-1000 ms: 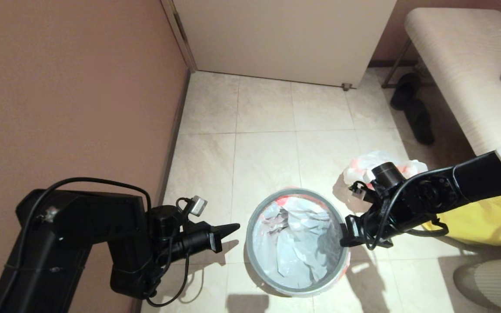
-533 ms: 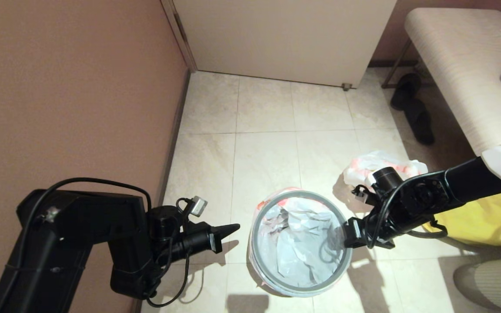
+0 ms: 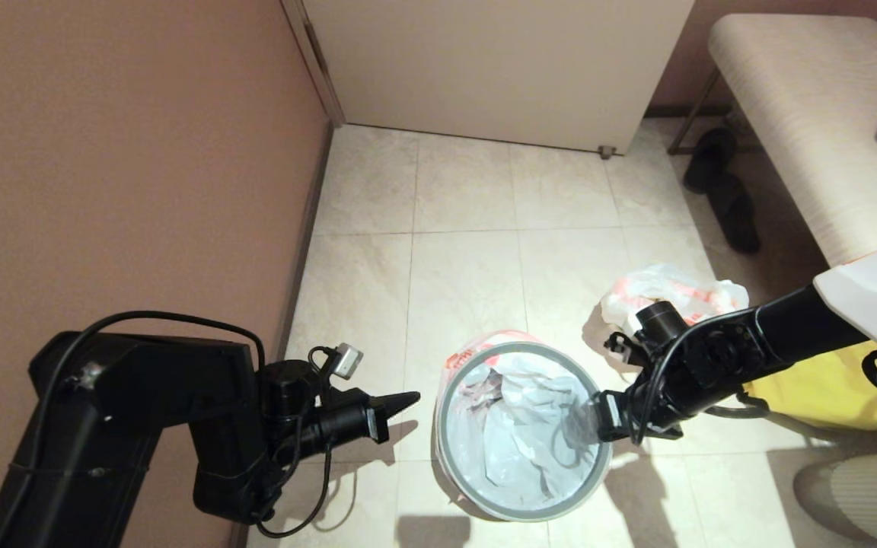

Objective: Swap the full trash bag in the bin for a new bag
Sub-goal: Place the trash can ring on the trash can

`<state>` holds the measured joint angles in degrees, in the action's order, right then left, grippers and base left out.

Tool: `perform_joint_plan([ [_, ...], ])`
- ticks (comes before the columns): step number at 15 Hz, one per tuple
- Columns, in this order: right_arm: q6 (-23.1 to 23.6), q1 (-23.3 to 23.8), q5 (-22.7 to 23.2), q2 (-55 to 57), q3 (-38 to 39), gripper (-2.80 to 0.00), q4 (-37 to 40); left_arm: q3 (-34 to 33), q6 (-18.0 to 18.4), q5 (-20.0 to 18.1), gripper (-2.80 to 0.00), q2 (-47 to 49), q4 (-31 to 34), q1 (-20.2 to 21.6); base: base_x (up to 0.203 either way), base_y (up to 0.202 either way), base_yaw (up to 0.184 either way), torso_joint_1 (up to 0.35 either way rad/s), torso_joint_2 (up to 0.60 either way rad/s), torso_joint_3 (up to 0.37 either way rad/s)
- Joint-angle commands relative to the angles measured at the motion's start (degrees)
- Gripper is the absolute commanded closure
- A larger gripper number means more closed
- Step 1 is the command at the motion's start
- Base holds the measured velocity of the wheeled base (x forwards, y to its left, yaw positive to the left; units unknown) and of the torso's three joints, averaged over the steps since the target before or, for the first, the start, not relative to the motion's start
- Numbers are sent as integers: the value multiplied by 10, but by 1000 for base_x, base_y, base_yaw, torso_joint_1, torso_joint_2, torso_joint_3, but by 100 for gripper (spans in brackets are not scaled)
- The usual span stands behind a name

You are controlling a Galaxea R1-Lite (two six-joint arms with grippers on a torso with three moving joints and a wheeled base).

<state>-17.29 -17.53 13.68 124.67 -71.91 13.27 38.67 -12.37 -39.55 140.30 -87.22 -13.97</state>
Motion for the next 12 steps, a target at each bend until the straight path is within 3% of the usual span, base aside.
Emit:
perform_joint_plan([
  [1,0,-2,-1,5,-2,0,-1,0,-1,-3,0,1,-27,0,0,0,0,0,0,0],
  [12,-4,-10,-19,38,-31,0,-32,3,-2,-2,0,0,-27,0,0,0,0,0,0,0],
])
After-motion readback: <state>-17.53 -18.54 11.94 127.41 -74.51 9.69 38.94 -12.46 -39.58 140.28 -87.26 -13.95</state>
